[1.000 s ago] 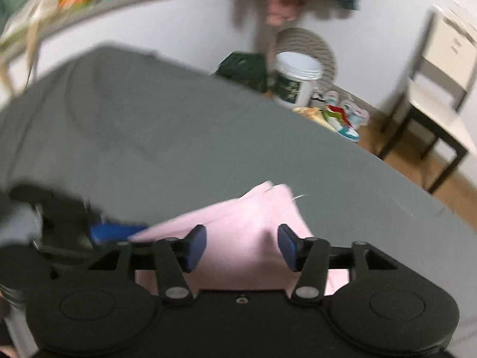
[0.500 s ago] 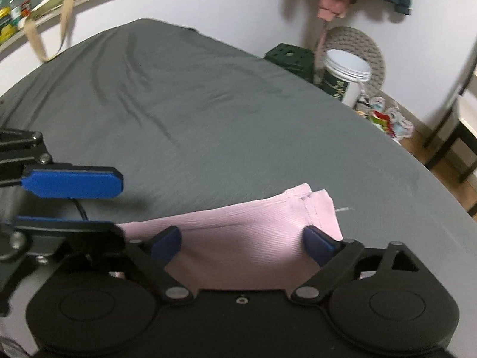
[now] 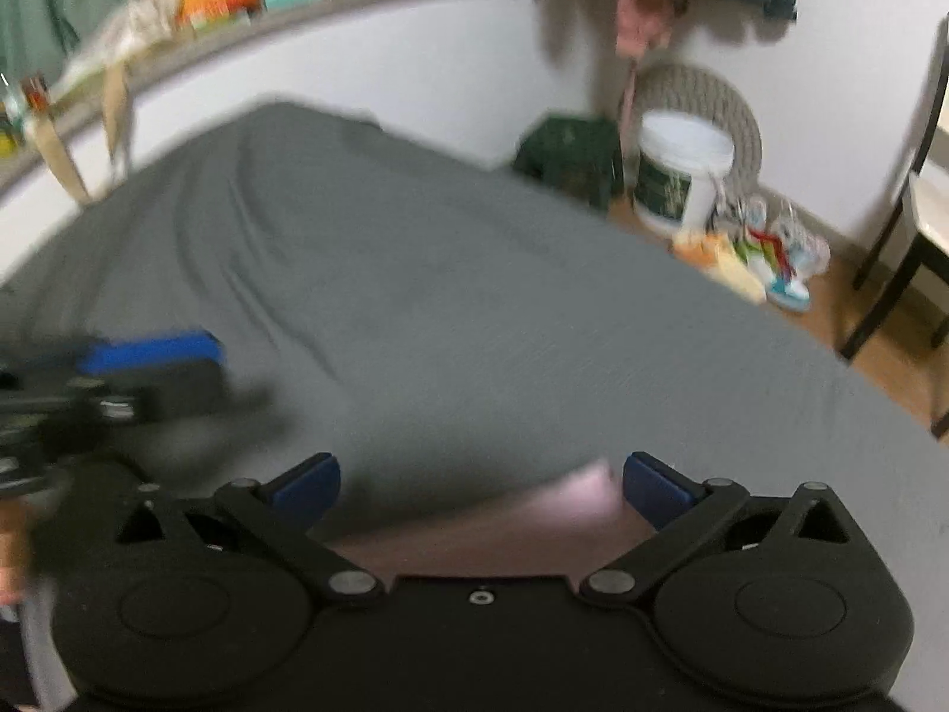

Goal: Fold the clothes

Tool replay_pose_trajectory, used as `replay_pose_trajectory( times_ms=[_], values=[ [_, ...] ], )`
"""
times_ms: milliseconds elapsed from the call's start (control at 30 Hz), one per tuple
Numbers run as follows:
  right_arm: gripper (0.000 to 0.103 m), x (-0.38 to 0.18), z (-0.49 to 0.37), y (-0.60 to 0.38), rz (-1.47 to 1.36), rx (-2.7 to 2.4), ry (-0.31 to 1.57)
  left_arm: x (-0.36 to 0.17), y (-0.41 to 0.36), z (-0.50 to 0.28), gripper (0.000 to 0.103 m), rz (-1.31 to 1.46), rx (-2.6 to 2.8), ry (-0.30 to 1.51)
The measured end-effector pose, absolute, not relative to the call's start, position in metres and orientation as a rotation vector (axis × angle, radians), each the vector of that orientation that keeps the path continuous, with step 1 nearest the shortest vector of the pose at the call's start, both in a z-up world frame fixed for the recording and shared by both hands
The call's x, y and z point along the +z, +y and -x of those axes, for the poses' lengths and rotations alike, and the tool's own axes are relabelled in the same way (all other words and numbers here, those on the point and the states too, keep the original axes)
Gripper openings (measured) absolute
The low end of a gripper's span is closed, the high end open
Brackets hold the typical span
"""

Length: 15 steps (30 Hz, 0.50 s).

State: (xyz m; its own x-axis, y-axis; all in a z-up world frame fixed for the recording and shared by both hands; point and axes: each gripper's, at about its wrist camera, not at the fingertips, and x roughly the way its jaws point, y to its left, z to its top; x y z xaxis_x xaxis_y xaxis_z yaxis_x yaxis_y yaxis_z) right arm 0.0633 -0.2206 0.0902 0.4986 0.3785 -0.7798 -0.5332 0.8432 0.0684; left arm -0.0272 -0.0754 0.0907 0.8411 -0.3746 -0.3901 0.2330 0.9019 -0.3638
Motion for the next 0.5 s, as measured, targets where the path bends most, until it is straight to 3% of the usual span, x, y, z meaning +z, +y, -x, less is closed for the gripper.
replay_pose_trajectory(
  times_ms=[233,500],
  values=[
    [0.102,0.121,-0.017,-0.255,0.352,0.576,0.87,0.077,-0.072,0.025,0.028,0.393,-0.382,0.51],
    [0.102,0.094,0.012,-0.268,0.363,0.639,0.919,0.059,-0.126,0.03,0.028,0.254,-0.645,0.603]
  ],
)
